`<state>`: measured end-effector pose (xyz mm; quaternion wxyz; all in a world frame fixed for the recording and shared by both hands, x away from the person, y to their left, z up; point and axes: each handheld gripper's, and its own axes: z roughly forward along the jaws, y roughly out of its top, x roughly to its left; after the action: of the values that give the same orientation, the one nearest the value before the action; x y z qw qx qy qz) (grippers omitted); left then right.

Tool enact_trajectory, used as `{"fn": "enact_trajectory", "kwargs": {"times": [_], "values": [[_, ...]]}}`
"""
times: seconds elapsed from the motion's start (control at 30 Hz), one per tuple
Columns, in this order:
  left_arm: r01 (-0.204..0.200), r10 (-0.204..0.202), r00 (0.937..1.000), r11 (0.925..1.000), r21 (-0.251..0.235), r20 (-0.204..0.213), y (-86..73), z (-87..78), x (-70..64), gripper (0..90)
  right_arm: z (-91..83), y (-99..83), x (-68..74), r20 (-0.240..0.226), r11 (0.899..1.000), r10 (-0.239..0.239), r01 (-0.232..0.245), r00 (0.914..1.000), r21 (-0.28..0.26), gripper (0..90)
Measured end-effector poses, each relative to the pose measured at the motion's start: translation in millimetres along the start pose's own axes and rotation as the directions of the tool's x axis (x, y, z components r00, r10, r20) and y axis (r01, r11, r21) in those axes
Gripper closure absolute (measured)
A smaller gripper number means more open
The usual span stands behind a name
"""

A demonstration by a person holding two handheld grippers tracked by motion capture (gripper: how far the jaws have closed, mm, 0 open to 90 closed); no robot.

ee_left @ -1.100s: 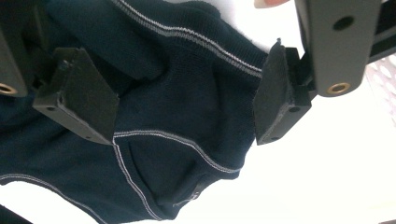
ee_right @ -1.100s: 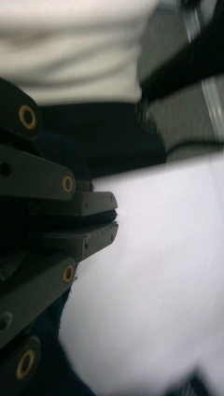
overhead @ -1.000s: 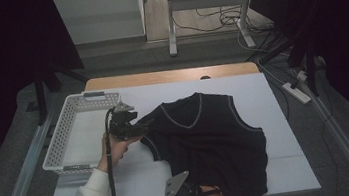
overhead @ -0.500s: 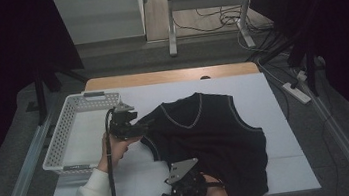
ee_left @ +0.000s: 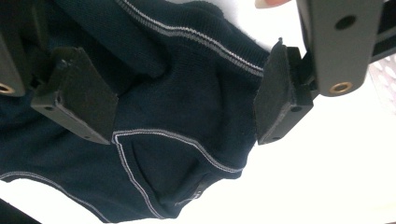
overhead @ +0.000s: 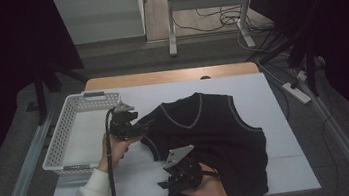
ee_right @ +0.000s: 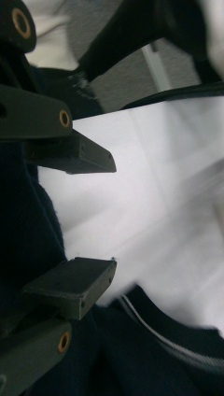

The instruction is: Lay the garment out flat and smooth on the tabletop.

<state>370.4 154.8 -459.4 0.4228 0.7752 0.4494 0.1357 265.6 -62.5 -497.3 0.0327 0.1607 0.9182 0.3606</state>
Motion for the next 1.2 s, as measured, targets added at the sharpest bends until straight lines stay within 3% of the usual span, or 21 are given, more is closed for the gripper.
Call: {"fn": "enact_trajectory", "kwargs": {"times": [0.1,0.23,0.37,0.73,0.87,0.97,1.13,1.2], "values": [[0.004,-0.004,1.0,1.0,-0.004,0.0,0.1,-1.0,0.7,22.8,7.4,-5.0,2.7,0.027,0.998,-0.027,0.026,0.9993,0.052,45.2],[0.007,-0.007,1.0,1.0,-0.006,0.001,-0.1,-1.4,1.2,22.8,10.1,-14.0,-4.9,0.043,0.994,0.001,-0.006,0.9991,0.107,45.5],[0.007,-0.007,1.0,0.9999,-0.011,0.001,0.4,-2.7,1.4,22.8,4.7,-18.5,-10.2,0.056,0.993,0.015,-0.021,0.9983,0.112,46.1],[0.013,-0.013,0.9999,0.9998,-0.014,0.0,0.2,-4.0,3.1,22.8,-0.6,-18.3,-14.4,0.145,0.985,-0.013,-0.012,0.9893,0.17,42.2],[0.013,-0.013,0.9999,0.9998,-0.014,0.0,0.2,-3.9,2.6,22.8,-0.1,-19.8,-19.0,0.158,0.983,0.004,-0.033,0.9874,0.182,42.3],[0.014,-0.014,0.9999,0.9998,-0.013,-0.001,0.2,-3.6,2.6,22.8,1.6,-19.6,-16.6,0.173,0.982,-0.01,-0.024,0.9848,0.188,48.4],[0.014,-0.014,0.9999,0.9999,-0.01,0.0,-0.1,-3.0,1.9,22.8,2.5,-20.8,-11.5,0.183,0.984,-0.054,0.02,0.9816,0.179,73.1],[0.013,-0.013,0.9999,0.9999,-0.01,0.0,-0.1,-3.0,1.9,22.7,2.0,-21.3,-10.0,0.187,0.983,-0.074,0.04,0.9795,0.18,78.0]]}}
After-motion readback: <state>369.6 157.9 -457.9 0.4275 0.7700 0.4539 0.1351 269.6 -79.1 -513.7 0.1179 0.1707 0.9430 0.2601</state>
